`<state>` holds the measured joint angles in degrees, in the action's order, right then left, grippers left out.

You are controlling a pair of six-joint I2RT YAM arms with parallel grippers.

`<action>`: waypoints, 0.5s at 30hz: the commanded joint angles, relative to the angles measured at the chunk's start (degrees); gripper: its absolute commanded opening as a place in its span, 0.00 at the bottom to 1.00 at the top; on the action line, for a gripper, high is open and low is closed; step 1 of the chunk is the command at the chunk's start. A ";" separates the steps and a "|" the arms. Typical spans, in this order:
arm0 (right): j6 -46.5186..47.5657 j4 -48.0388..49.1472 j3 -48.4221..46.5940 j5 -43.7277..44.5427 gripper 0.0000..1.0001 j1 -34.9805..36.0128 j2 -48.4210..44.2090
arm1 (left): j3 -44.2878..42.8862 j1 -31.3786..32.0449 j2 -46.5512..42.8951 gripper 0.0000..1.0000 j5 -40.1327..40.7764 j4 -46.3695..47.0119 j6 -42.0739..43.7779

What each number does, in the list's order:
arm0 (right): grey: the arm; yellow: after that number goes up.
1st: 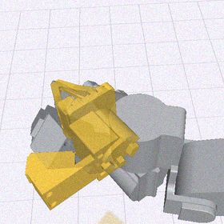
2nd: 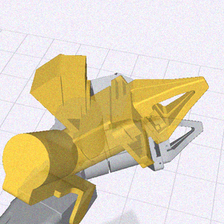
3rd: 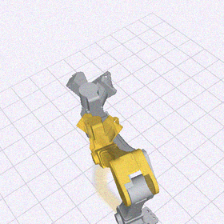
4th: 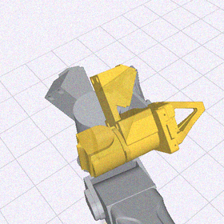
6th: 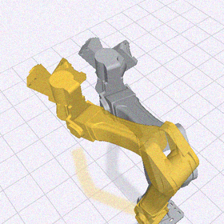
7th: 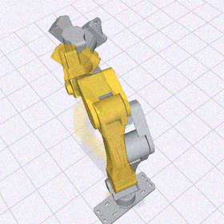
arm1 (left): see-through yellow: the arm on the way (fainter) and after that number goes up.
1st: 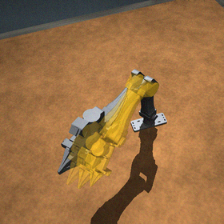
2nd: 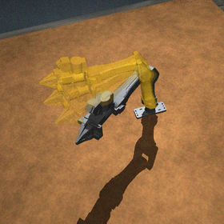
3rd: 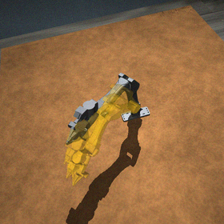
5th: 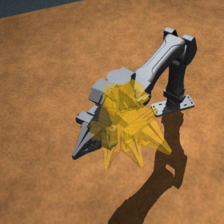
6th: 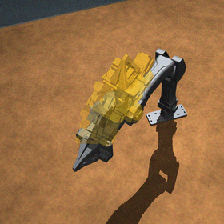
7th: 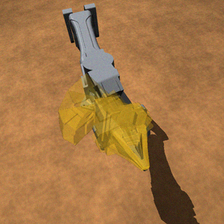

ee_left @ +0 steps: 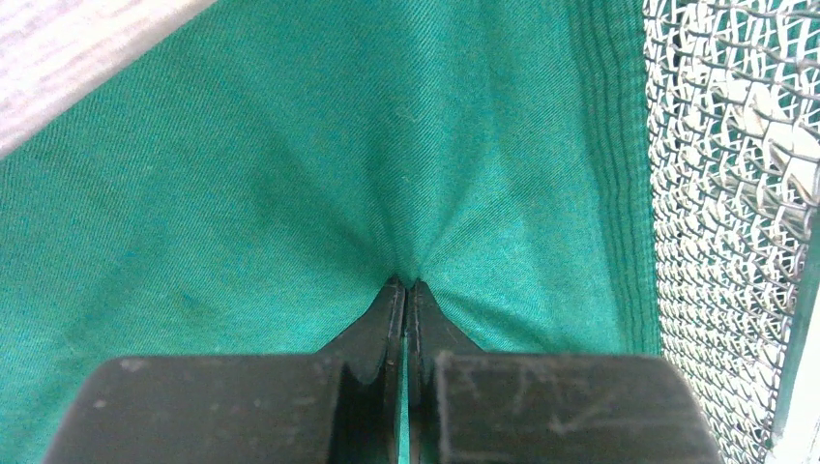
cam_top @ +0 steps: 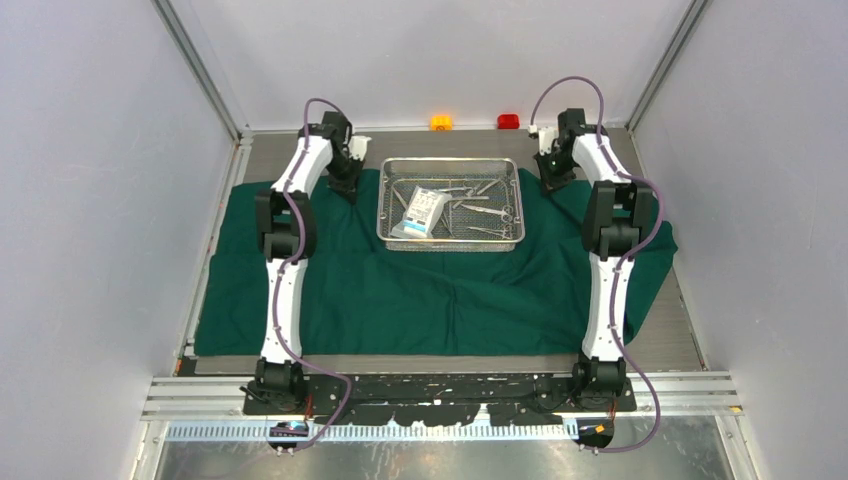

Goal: Open and lay out the surgical kit
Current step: Smooth out the surgical kit at the center of the board.

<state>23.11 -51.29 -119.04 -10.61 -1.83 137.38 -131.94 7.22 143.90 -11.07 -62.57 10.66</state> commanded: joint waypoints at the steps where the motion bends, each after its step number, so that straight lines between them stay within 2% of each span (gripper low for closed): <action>1: 0.63 2.74 -6.28 10.31 0.01 -1.69 2.31 | -5.46 -2.56 3.77 0.00 9.04 2.20 1.60; 7: 0.30 1.79 -9.74 13.85 0.01 -1.70 5.09 | -11.11 -2.52 7.35 0.00 10.61 1.79 1.79; 15: -0.69 1.98 -11.91 15.27 0.01 -1.69 6.56 | -10.90 -2.50 8.06 0.00 12.64 2.47 1.94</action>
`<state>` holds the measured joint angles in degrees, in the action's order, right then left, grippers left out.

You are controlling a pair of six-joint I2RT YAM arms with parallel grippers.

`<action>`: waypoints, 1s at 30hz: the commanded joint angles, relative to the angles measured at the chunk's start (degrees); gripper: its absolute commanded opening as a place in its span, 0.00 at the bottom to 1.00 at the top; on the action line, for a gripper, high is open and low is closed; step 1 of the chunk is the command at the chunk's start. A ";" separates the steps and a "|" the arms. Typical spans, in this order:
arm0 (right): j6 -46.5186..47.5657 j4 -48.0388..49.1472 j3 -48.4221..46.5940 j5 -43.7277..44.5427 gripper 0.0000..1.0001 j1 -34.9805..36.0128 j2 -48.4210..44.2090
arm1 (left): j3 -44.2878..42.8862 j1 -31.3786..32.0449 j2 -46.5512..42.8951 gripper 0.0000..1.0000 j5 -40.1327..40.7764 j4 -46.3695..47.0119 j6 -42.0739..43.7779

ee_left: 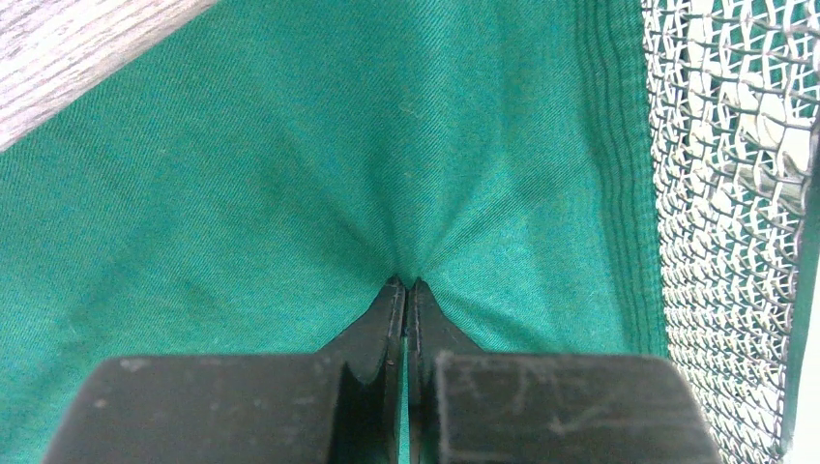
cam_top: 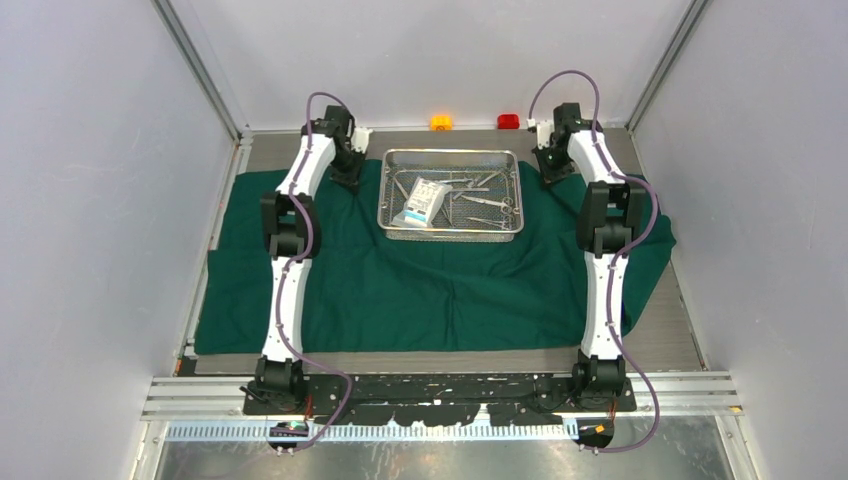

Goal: Open and lay out the surgical kit
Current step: Smooth out the surgical kit at the center of the board.

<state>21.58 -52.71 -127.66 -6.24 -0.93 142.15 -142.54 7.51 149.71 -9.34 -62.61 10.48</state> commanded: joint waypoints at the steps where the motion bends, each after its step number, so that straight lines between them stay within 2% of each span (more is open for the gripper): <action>1: 0.72 3.38 -3.49 10.92 0.01 -2.59 1.94 | 0.02 -2.84 2.04 0.00 10.87 2.43 2.17; 7: 0.42 3.25 -4.67 10.99 0.01 -2.52 2.57 | 2.69 -2.89 0.85 0.00 11.63 3.63 2.35; 20: 1.59 2.75 -5.11 14.11 0.01 -2.50 3.06 | -1.20 -3.02 2.95 0.00 12.08 3.71 2.50; 30: 3.21 1.61 -9.74 16.99 0.01 -2.50 5.77 | -2.47 -3.03 3.70 0.00 14.27 5.13 3.07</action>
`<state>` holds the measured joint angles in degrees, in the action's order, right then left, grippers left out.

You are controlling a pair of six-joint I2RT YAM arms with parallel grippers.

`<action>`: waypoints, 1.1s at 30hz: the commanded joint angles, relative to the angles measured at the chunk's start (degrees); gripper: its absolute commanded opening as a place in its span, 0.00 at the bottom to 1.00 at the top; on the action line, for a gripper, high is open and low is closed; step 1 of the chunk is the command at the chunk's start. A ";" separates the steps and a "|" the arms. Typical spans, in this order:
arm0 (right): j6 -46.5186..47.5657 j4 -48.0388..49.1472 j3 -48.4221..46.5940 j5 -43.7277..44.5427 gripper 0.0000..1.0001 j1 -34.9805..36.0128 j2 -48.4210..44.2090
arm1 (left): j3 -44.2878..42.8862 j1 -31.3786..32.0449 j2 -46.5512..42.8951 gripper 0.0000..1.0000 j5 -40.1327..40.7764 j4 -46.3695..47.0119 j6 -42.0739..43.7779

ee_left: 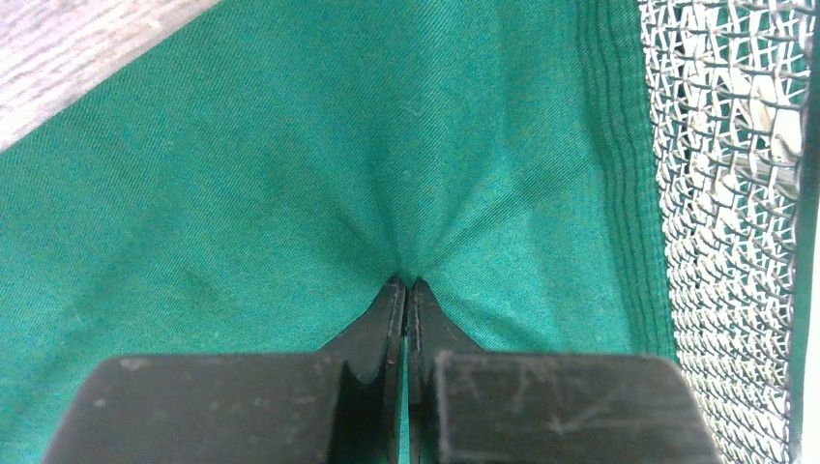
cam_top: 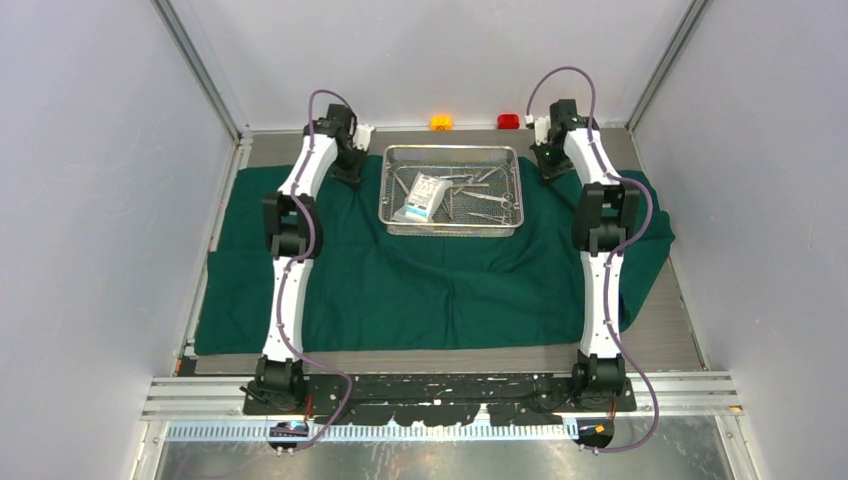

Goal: Open and lay out the surgical kit
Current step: Smooth out the surgical kit at the center of the board.

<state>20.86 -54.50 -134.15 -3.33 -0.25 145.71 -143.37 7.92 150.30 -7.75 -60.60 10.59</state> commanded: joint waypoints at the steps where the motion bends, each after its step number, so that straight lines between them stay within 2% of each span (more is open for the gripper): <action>1: 4.13 3.41 -3.57 14.40 0.00 -3.18 2.32 | -2.18 -3.42 3.34 0.00 12.81 3.07 2.99; 15: 6.21 4.08 -7.61 18.13 0.01 -3.01 5.25 | -4.36 -3.40 4.65 0.00 15.97 5.02 4.44; 23: 5.93 4.41 -7.12 18.45 0.04 -2.56 5.35 | -4.55 -3.44 4.92 0.00 17.51 5.93 5.09; 26: 5.56 4.36 -5.60 18.45 0.11 -2.56 4.32 | -4.31 -3.44 4.64 0.00 18.06 5.67 5.48; 29: 4.56 4.52 -3.44 17.75 0.23 -2.73 2.01 | -3.83 -3.44 3.88 0.03 18.45 5.31 5.84; 30: 4.01 4.62 -2.51 17.19 0.28 -2.86 0.96 | -3.54 -3.42 3.39 0.07 18.61 5.31 6.03; 33: 1.77 5.51 0.95 14.92 0.44 -3.40 -3.76 | -2.01 -3.37 1.50 0.31 19.39 5.51 6.45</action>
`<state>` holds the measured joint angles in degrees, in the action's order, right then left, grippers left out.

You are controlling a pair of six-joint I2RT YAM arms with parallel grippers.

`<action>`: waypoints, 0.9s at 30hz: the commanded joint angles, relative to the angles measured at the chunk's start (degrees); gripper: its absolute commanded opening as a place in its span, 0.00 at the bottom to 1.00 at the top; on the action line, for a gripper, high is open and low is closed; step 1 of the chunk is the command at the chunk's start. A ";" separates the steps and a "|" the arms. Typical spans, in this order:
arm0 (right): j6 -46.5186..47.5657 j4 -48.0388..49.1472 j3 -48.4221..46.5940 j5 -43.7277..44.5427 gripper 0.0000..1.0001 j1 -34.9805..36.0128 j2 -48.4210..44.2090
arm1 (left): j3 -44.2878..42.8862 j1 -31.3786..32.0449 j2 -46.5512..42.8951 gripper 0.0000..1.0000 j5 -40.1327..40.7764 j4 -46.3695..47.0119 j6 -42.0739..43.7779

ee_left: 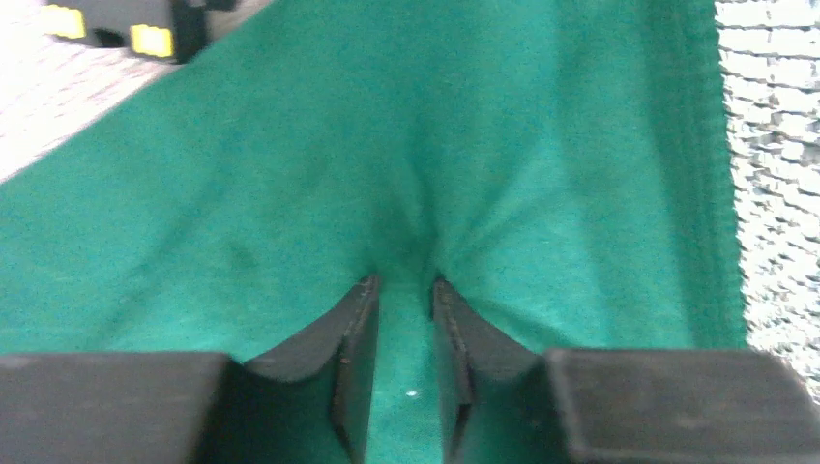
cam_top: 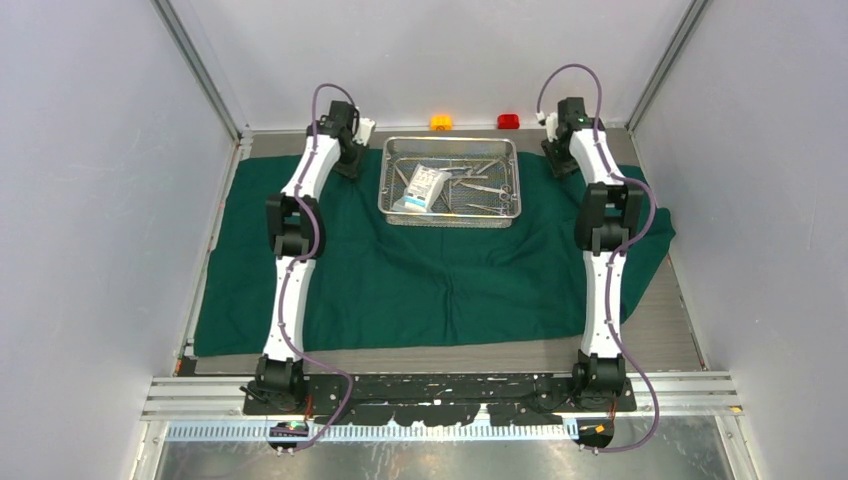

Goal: Open and lay out the surgical kit
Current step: Smooth out the surgical kit at the center of the board.

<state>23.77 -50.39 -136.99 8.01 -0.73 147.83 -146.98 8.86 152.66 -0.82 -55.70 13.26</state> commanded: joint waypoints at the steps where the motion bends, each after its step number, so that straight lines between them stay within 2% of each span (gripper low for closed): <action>1: -1.73 1.70 5.00 2.57 0.49 -3.14 -7.37 | 2.22 -4.36 -1.63 0.40 12.79 0.78 3.94; 3: -2.62 2.31 7.50 0.54 0.56 -3.61 -10.27 | 3.83 -4.53 -3.21 0.51 13.17 1.38 4.23; 6: -3.16 3.45 10.68 -0.85 0.59 -4.20 -13.60 | 5.64 -4.92 -5.83 0.69 13.29 1.99 4.49; 9: -3.16 3.99 11.18 -0.61 0.59 -4.81 -14.01 | 7.56 -5.25 -7.76 0.76 13.06 2.07 4.78; 15: -5.53 4.88 8.00 -1.85 0.60 -6.39 -10.10 | 14.33 -6.27 -11.67 0.79 12.79 4.86 5.06; 21: -6.10 4.56 2.95 -0.88 0.60 -6.74 -4.52 | 15.22 -7.69 -10.56 0.80 12.94 4.32 4.87; 27: -4.36 4.59 1.86 1.20 0.59 -7.00 -1.15 | 18.93 -8.60 -11.51 0.80 12.49 5.47 4.92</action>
<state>18.92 -46.70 -132.66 7.38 -7.33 144.90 -131.28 1.74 143.59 10.68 -51.03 17.06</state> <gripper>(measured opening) 0.595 0.799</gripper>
